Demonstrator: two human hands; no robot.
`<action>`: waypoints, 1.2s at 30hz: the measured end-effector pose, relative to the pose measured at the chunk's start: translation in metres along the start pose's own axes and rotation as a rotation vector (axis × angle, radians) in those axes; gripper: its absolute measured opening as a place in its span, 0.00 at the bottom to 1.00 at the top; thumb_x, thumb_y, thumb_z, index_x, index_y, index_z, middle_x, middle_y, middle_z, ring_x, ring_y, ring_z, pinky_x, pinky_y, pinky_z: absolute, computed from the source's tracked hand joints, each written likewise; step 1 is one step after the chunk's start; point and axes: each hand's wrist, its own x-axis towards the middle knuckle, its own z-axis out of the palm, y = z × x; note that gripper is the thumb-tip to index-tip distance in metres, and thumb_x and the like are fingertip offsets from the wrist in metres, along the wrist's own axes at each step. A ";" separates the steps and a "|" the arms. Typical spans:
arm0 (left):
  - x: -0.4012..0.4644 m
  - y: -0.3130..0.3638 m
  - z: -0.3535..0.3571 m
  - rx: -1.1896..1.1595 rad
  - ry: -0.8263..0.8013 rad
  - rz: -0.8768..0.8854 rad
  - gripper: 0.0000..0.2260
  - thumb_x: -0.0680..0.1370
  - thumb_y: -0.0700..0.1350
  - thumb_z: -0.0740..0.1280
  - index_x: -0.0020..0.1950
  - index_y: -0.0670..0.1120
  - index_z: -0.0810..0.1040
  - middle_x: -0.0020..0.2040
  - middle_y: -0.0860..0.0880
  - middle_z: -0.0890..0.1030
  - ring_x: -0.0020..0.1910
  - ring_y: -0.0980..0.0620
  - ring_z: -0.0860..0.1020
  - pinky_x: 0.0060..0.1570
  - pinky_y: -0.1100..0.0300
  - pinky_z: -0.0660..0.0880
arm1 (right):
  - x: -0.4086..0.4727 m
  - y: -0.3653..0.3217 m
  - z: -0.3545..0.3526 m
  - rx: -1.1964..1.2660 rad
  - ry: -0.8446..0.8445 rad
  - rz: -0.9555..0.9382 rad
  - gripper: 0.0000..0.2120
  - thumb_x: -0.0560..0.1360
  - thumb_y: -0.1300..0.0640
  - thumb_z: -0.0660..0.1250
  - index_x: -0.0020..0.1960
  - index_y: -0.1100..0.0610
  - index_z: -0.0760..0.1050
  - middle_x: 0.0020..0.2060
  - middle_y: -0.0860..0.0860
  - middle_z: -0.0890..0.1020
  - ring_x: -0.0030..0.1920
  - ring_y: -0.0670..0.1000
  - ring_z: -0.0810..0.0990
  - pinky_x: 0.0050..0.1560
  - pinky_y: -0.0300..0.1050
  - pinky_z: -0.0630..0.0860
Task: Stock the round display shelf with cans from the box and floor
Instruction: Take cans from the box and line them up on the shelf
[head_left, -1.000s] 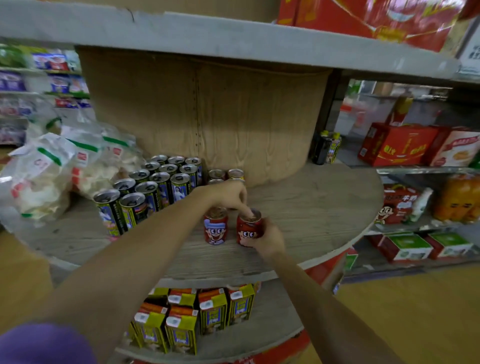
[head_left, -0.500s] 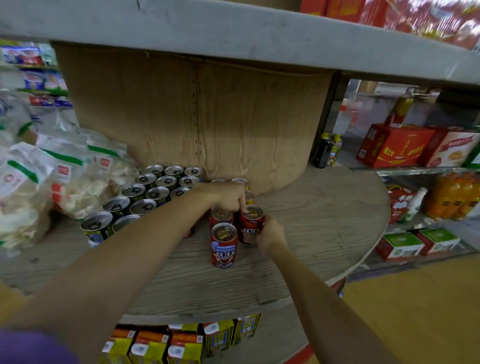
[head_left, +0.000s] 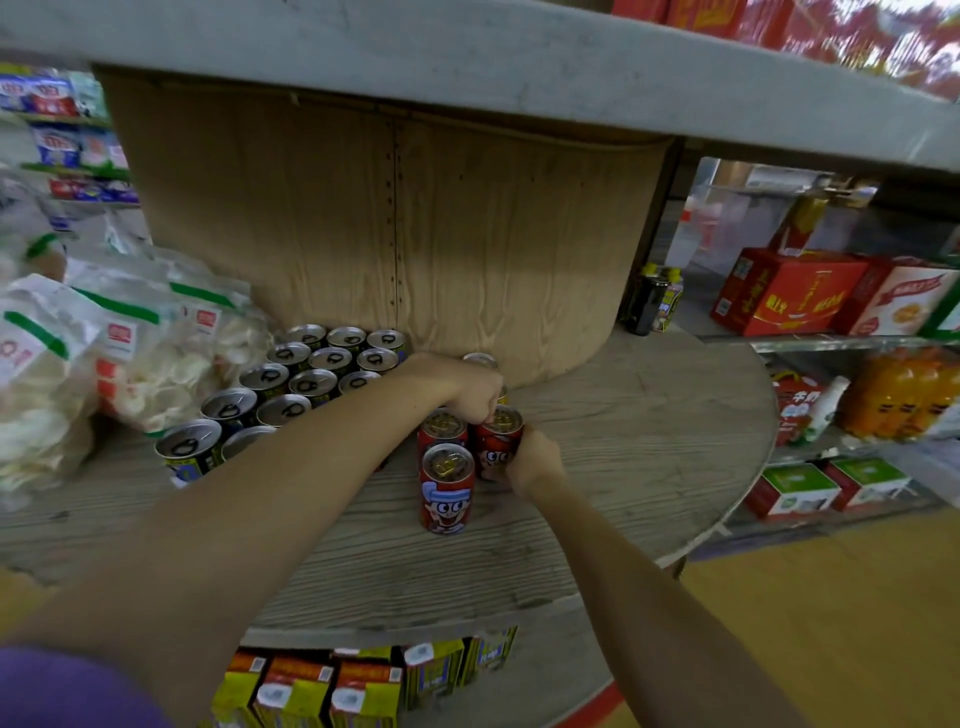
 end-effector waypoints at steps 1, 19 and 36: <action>0.000 0.001 0.001 -0.004 0.007 -0.010 0.07 0.76 0.38 0.62 0.45 0.44 0.80 0.41 0.44 0.79 0.39 0.47 0.73 0.37 0.54 0.69 | 0.000 -0.001 -0.001 0.005 -0.012 0.007 0.31 0.65 0.52 0.80 0.64 0.57 0.74 0.60 0.55 0.80 0.62 0.56 0.77 0.57 0.44 0.73; 0.062 0.191 0.041 -0.102 0.108 0.232 0.08 0.73 0.38 0.66 0.49 0.45 0.81 0.48 0.47 0.82 0.47 0.47 0.80 0.52 0.49 0.79 | -0.068 0.195 -0.140 -0.072 0.209 0.080 0.09 0.73 0.65 0.66 0.51 0.58 0.80 0.49 0.57 0.84 0.53 0.60 0.81 0.51 0.45 0.73; 0.129 0.444 0.377 -0.101 -0.418 0.188 0.07 0.72 0.43 0.62 0.34 0.47 0.68 0.47 0.41 0.81 0.49 0.40 0.80 0.51 0.47 0.78 | -0.225 0.547 -0.055 0.012 -0.227 0.538 0.13 0.72 0.60 0.66 0.57 0.55 0.75 0.49 0.55 0.83 0.52 0.58 0.81 0.47 0.43 0.75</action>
